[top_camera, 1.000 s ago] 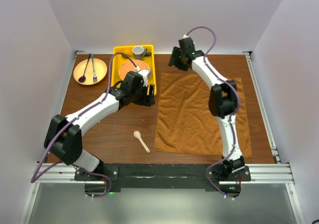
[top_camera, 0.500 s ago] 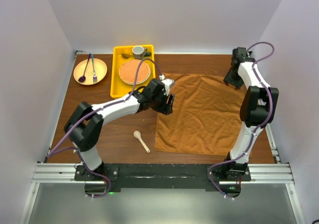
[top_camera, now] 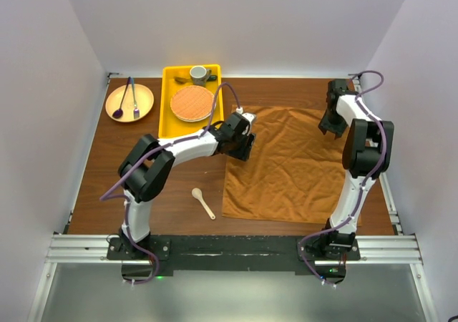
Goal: Fold the napkin, place the utensils inside, and roll it up
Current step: Flatten the napkin out
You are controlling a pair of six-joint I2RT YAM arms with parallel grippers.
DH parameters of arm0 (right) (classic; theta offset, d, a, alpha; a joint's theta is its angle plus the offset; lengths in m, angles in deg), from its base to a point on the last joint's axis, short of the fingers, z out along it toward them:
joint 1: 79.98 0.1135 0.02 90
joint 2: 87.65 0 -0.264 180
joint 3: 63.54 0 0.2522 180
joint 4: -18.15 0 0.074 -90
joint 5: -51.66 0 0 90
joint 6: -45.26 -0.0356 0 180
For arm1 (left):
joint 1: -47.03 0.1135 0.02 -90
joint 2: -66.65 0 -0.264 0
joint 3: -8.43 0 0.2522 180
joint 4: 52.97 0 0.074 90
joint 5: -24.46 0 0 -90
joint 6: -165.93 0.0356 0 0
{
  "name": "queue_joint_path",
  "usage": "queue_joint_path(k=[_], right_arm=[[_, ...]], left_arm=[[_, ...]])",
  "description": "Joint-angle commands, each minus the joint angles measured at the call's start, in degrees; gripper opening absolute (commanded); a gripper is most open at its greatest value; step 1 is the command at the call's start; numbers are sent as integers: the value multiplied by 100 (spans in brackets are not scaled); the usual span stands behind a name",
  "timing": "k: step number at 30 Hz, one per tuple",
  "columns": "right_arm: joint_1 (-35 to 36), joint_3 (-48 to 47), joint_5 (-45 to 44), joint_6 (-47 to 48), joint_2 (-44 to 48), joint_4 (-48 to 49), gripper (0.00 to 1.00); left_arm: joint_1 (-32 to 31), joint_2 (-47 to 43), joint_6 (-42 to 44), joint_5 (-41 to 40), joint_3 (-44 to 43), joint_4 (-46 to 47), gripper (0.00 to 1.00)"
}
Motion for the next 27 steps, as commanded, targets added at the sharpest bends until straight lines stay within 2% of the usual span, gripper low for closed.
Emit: queue_joint_path(k=[1, 11, 18, 23, 27], right_arm=[[7, 123, 43, 156, -145, 349, 51], [-19, 0, 17, 253, -585, 542, 52], [-72, -439, -88, 437, -883, 394, 52], [-46, -755, -133, 753, -884, 262, 53], [103, -1019, -168, 561, -394, -588, 60]], left_arm=[[-39, 133, -89, -320, -273, -78, 63], [-39, 459, -177, -724, -475, -342, 63], [-30, 634, -98, -760, -783, -509, 63], [-31, 424, -28, -698, -783, -562, 65], [-31, -163, 244, -585, -739, -571, 68]])
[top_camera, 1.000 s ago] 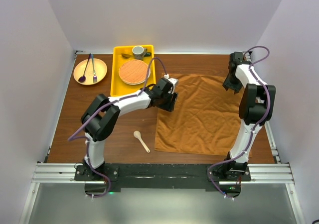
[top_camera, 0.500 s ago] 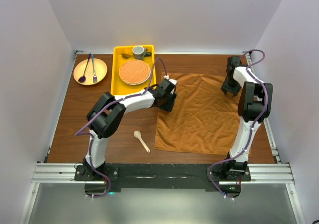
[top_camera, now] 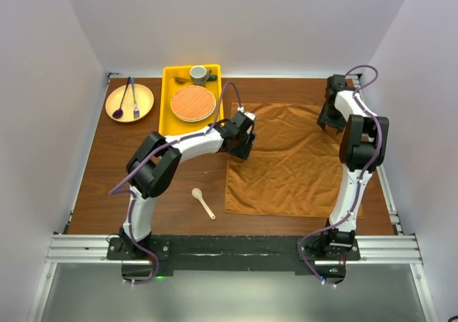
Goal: Fold the napkin, place the utensils inside, and roll it up
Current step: Flatten the napkin out, then fold the napkin
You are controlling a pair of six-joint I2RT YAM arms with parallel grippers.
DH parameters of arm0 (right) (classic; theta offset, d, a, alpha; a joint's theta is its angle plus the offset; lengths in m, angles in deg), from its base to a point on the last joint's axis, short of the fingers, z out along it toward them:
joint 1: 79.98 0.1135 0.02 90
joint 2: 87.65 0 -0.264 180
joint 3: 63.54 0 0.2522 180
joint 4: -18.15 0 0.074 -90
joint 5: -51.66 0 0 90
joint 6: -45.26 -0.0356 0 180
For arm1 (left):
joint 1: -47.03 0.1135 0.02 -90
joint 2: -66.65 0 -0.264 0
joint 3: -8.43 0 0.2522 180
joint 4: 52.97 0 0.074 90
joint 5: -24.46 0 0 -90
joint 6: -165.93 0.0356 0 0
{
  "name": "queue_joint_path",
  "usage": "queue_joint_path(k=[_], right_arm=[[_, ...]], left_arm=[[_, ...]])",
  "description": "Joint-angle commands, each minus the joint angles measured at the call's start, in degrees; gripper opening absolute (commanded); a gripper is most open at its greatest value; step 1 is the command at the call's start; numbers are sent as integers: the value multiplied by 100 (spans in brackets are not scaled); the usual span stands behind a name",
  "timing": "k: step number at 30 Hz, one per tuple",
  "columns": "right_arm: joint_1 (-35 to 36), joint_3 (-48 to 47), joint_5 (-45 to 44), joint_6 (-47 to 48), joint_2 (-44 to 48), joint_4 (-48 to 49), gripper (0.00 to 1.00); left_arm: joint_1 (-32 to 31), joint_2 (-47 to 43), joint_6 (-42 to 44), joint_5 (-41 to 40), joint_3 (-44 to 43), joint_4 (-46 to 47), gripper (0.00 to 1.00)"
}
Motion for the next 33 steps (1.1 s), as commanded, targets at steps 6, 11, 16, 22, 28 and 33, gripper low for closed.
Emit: queue_joint_path(k=[6, 11, 16, 22, 28, 33], right_arm=[[880, 499, 42, -39, 1622, -1457, 76], [2730, 1783, 658, 84, 3266, -1108, 78], [4508, 2830, 1202, -109, 3856, -572, 72], [6267, 3270, 1256, -399, 3628, -167, 43], [6787, 2981, 1282, -355, 2987, 185, 34], [7174, 2629, 1361, -285, 2451, 220, 40]], left_arm=[[-15, -1679, 374, 318, -265, -264, 73], [326, -2933, -54, -507, -91, -696, 75], [784, -4183, -741, -1317, 463, -1276, 79], [1189, -5398, -1269, -1483, 597, -2005, 82], [1189, -5689, -1497, -1282, 605, -2462, 82], [1198, -5741, -1542, -1212, 631, -2507, 82]])
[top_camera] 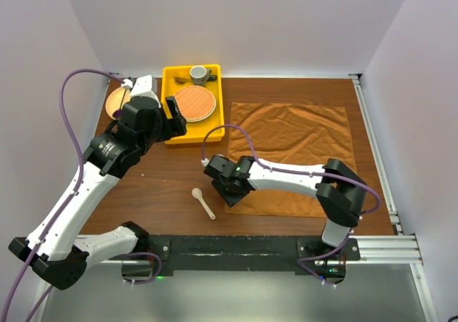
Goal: Fold the napkin, place the utensils inside, and roll it up
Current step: Fold the napkin
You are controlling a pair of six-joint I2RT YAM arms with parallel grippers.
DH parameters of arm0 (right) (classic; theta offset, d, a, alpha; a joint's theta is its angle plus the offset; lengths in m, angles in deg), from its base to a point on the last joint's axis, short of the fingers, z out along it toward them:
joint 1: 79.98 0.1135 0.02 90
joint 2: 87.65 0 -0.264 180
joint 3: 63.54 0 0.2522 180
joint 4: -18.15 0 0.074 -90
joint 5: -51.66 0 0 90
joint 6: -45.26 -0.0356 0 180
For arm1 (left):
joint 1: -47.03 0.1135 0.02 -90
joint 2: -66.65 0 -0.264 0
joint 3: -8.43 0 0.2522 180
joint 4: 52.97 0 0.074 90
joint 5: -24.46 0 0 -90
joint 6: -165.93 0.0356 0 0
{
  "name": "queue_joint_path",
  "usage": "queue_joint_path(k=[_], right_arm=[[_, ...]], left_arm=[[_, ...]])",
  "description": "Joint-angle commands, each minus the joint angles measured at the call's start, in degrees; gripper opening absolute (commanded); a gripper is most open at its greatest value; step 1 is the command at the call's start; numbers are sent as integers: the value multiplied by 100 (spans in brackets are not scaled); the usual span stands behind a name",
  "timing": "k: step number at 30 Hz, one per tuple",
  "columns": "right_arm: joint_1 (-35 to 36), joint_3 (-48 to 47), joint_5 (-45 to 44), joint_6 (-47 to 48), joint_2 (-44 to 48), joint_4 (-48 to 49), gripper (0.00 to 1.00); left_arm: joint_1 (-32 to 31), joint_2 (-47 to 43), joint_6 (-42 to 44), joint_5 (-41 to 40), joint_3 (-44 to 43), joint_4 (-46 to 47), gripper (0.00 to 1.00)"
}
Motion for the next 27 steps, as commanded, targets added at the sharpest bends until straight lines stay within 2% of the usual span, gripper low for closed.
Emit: queue_joint_path(k=[1, 6, 12, 20, 27], right_arm=[[385, -392, 133, 19, -338, 240, 41], [536, -409, 116, 72, -524, 257, 48], [562, -427, 54, 133, -577, 231, 50], [588, -524, 2, 212, -770, 249, 42], [588, -541, -69, 265, -928, 319, 40]], left_arm=[[13, -32, -139, 47, -50, -138, 82], [13, 38, -103, 82, -86, -129, 82], [22, -6, -165, 205, 98, -6, 82], [13, -15, -165, 197, 151, 38, 82], [13, -15, -103, 162, 178, 29, 82]])
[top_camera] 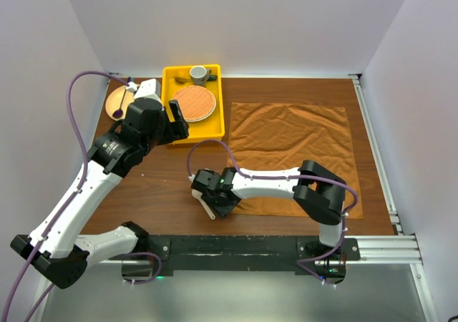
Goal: Fold the napkin, place the utensils inside, and roll it up
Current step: Fold the napkin
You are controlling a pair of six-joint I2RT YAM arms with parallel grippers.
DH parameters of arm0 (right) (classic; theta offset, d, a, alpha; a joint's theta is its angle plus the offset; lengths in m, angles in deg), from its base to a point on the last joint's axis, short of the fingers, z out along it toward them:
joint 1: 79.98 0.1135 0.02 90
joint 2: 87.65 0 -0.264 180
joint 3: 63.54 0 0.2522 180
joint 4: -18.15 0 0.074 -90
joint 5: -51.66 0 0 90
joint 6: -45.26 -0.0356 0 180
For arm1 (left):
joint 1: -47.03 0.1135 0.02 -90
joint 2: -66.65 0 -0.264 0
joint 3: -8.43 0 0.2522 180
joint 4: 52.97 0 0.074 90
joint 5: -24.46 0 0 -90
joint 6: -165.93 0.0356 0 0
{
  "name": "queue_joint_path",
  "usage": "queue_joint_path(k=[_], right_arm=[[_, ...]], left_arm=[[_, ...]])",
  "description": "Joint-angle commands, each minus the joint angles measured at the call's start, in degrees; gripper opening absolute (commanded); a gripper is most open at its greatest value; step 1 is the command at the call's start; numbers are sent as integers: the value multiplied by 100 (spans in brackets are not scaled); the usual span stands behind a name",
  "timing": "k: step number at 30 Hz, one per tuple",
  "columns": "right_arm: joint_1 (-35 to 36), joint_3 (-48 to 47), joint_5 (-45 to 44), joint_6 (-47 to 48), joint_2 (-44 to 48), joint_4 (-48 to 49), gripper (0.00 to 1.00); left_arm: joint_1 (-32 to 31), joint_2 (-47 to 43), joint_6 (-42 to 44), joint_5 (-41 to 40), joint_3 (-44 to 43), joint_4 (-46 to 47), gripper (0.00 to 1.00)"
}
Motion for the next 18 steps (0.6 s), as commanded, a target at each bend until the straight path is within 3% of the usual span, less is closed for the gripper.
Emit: queue_joint_path(k=[1, 11, 15, 18], right_arm=[[11, -192, -193, 101, -60, 111, 40], [20, -288, -273, 189, -149, 32, 38], [20, -201, -299, 181, -245, 93, 33], [20, -104, -430, 163, -237, 138, 22]], left_arm=[[13, -63, 23, -26, 5, 156, 82], [22, 60, 182, 0, -65, 235, 83], [31, 95, 208, 9, -74, 244, 83], [57, 104, 234, 18, -65, 261, 83]])
